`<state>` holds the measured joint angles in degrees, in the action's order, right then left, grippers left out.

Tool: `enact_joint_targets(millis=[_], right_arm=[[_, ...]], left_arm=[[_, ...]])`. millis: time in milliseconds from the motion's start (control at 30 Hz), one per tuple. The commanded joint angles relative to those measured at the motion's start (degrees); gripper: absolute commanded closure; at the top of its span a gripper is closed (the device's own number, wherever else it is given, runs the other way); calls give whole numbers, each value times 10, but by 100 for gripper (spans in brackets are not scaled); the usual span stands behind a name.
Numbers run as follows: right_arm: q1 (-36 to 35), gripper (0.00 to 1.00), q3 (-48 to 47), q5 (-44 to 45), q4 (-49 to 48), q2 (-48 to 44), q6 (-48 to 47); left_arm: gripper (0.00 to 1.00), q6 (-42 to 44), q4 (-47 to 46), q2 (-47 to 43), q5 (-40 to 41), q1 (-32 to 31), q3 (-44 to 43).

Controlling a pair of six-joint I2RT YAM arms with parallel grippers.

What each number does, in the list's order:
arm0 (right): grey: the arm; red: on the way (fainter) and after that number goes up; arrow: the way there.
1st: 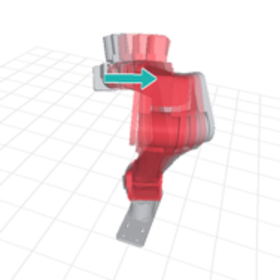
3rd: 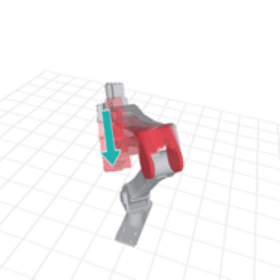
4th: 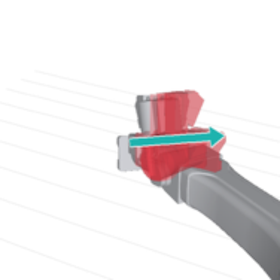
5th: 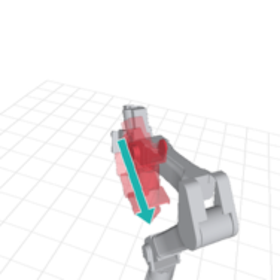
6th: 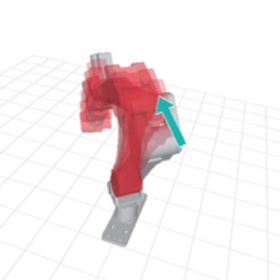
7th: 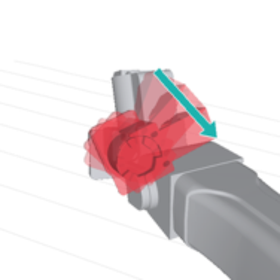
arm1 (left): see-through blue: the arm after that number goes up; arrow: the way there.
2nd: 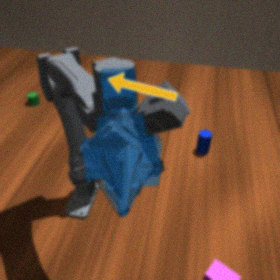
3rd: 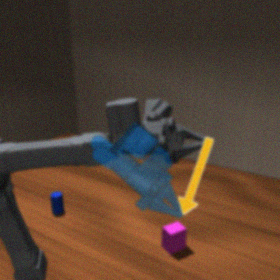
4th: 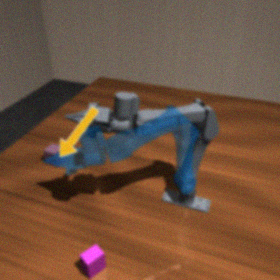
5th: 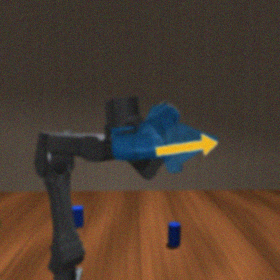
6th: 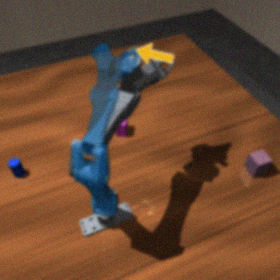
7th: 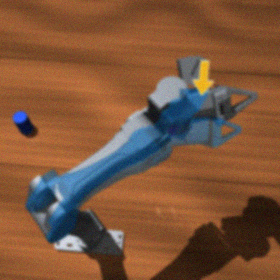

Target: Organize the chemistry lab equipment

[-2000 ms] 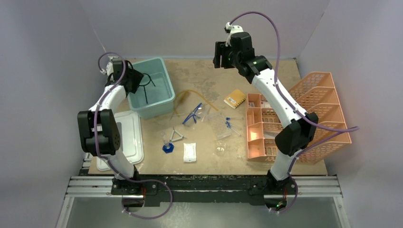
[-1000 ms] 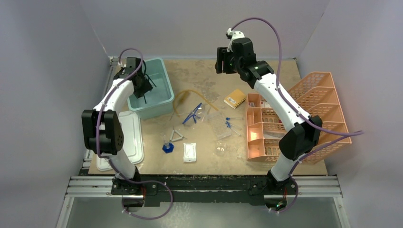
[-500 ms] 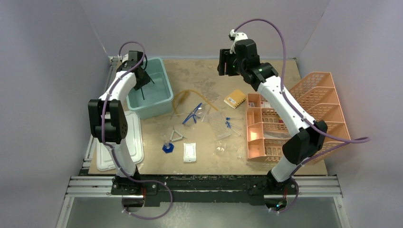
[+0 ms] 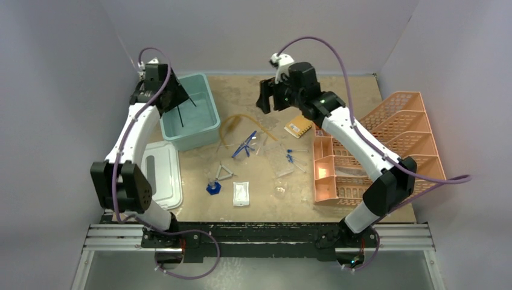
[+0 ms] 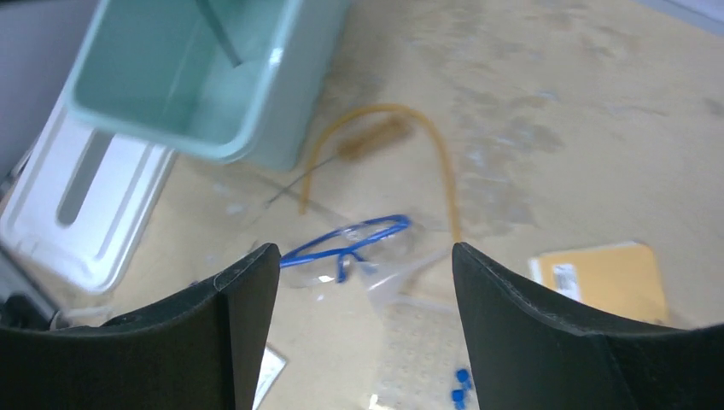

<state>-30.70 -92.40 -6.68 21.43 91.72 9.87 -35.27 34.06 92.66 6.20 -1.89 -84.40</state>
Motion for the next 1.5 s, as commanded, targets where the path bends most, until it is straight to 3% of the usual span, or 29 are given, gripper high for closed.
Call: enact_joint_targets(millis=[0,367,533,800,1067,1233,1400,1467], right_arm=[[-112,23,19,-26,-55,-18,-54],[-291,24,49,-75,-116,69,-163],[-307,26,85,-70,-175,98,-182],[-316,32,156,-134,-264,103,-211],[-316,50,168,-163,-322,128,-205],[-316,53,175,-168,-351,139,-188],[-316,83,162,-167,-329,144,-191],[-314,86,153,-187,-318,139,-181]], left_arm=[[48,35,-36,-115,-16,4,20],[45,64,-96,-290,48,5,97],[45,59,-80,-327,96,4,103],[45,41,-37,-357,189,5,110],[45,17,-27,-367,189,5,125],[45,4,-27,-369,180,5,134],[45,-1,-33,-366,164,5,137],[44,8,-43,-362,125,5,138]])
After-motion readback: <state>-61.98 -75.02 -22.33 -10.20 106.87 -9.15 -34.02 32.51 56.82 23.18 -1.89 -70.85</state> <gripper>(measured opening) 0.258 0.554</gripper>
